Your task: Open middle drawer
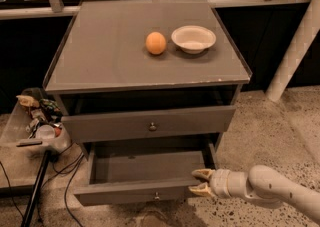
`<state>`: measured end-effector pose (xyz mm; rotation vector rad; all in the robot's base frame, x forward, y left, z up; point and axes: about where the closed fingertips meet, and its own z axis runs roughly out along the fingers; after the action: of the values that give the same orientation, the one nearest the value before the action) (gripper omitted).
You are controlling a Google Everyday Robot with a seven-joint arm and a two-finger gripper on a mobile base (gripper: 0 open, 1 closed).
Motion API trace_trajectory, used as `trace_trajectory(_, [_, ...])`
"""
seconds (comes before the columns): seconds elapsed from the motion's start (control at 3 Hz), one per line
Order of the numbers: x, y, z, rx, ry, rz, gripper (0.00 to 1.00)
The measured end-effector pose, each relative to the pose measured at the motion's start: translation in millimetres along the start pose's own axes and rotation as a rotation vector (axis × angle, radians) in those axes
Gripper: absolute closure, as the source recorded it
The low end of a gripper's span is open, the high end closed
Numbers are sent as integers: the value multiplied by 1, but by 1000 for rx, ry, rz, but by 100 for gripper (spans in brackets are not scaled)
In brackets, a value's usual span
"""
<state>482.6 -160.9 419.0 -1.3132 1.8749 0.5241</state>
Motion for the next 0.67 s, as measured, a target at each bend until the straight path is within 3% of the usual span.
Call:
trace_trajectory(0.33, [-1,0,-1,0,0,0,100])
trace_trajectory(0.67, [6,14,-9,10,-4,16,100])
